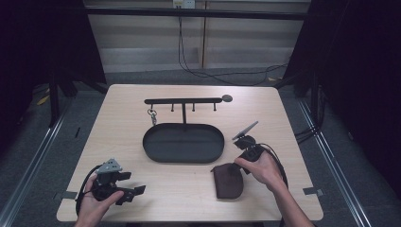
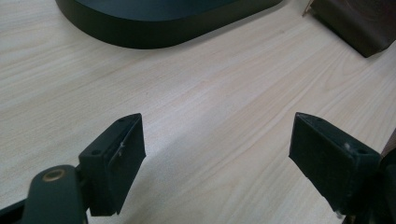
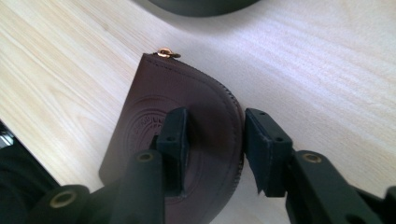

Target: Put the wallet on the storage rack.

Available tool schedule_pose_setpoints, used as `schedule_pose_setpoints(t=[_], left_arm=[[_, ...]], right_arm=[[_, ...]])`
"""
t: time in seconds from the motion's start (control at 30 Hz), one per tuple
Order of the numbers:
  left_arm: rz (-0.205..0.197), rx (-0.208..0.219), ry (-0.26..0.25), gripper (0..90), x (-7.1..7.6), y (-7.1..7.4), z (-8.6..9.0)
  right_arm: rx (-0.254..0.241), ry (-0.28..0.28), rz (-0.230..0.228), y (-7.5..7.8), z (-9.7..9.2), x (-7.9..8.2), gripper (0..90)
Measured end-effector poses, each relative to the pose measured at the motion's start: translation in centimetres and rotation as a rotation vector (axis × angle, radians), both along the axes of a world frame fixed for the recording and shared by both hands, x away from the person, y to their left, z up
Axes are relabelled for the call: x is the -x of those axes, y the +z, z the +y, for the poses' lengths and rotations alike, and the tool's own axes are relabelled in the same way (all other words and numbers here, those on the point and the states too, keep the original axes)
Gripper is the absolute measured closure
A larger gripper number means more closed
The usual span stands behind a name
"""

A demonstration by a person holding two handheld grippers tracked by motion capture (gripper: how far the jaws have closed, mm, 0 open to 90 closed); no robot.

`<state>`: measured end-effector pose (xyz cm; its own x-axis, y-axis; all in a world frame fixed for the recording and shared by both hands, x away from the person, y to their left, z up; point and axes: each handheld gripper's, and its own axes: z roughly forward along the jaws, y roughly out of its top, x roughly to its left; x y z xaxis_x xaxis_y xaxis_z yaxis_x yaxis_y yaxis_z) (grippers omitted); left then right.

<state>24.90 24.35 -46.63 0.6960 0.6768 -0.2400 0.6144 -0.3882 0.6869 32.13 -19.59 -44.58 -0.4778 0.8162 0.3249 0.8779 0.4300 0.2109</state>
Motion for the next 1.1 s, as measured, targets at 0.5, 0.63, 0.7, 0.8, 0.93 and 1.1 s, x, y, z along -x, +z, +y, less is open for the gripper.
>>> schedule_pose_setpoints(t=[0.5, 0.63, 0.7, 0.8, 0.93, 1.1], left_arm=[[0.001, -0.011, -0.006, 18.2, 0.0, -0.1, -0.1], [0.002, -0.007, 0.001, 18.2, 0.0, -0.1, -0.1], [0.003, -0.01, -0.001, 18.2, 0.0, -0.1, -0.1], [0.003, -0.009, -0.002, 18.2, 0.0, -0.1, -0.1], [0.006, -0.01, -0.004, 18.2, -0.1, -0.1, -0.1], [0.009, -0.013, -0.008, 18.2, -0.1, -0.1, -0.1]], right_arm=[[0.045, -0.007, -0.018, 2.4, -0.1, -0.1, 69.6], [0.07, -0.007, -0.015, 2.8, -0.1, -0.2, 70.2], [0.084, -0.005, -0.02, 3.1, -0.2, -0.3, 70.6], [0.083, -0.008, -0.02, 3.4, -0.4, -0.4, 71.8], [0.098, -0.013, -0.016, 4.1, -0.7, -0.4, 73.1], [0.121, -0.022, -0.004, 4.8, -1.0, -0.6, 73.7]])
